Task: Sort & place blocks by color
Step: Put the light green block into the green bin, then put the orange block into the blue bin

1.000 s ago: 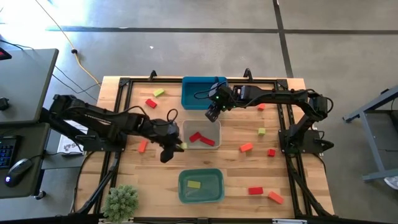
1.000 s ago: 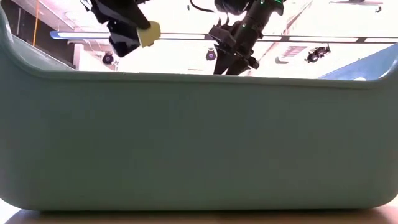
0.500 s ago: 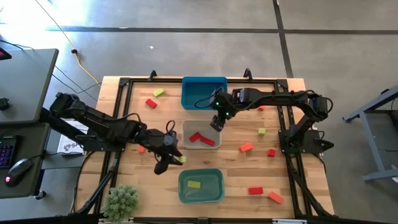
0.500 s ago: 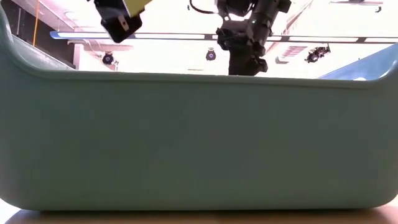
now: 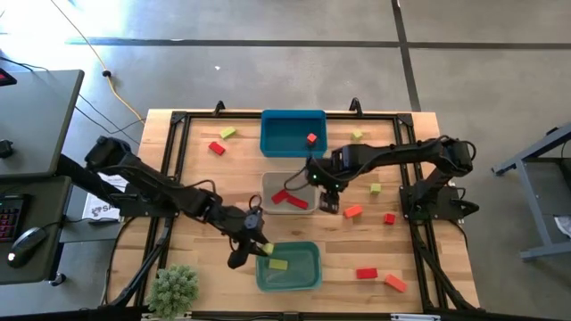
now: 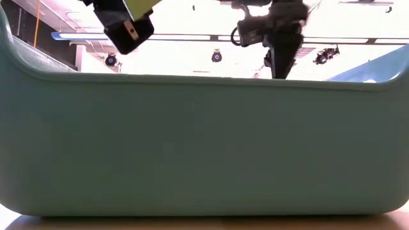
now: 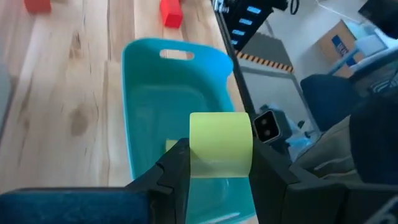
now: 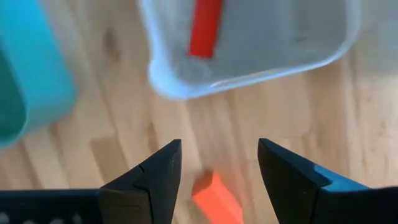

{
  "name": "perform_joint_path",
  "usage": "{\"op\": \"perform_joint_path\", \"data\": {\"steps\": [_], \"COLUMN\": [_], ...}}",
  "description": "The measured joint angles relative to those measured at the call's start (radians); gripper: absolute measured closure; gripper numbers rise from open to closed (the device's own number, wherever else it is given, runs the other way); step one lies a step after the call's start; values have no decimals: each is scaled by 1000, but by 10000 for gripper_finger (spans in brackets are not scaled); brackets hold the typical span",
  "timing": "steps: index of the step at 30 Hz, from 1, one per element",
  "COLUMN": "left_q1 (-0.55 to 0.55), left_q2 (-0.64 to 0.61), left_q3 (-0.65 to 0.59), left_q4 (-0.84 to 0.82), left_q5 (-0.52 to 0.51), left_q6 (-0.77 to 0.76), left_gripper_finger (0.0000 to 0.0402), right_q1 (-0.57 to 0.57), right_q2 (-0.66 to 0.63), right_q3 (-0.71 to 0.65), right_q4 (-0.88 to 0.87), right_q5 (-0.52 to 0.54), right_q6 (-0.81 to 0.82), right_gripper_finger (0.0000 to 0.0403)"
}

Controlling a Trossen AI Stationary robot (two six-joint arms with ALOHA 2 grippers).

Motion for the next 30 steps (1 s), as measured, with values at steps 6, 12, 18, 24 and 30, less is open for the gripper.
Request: {"op": "perform_joint_path", "data": {"steps": [6,12,18,24,30], "left_q1": [0,-4,-7,-7,-7], "left_q2": [69,113,168,203,197], "left_q3": [0,0,0,-1,0], "left_q4": [27,89,93,83,93], "left_q5": [0,41,66,79,80], "left_q6": [2,6,-1,-13,-55], "left_gripper_finger": [301,301,264,239,235], "right_q1": [57,107,148,183,204], "right_q2": [0,0,0,0,0], "right_q3": [-2,-3,-4,-4,-4], "right_q4": [-46,-60,-101,-145,-181], "right_q5": [-85,-83,-4,23,26], "right_q6": [-49,-48,-92,-168,-234], "right_gripper_finger": [204,204,204,197,177]}}
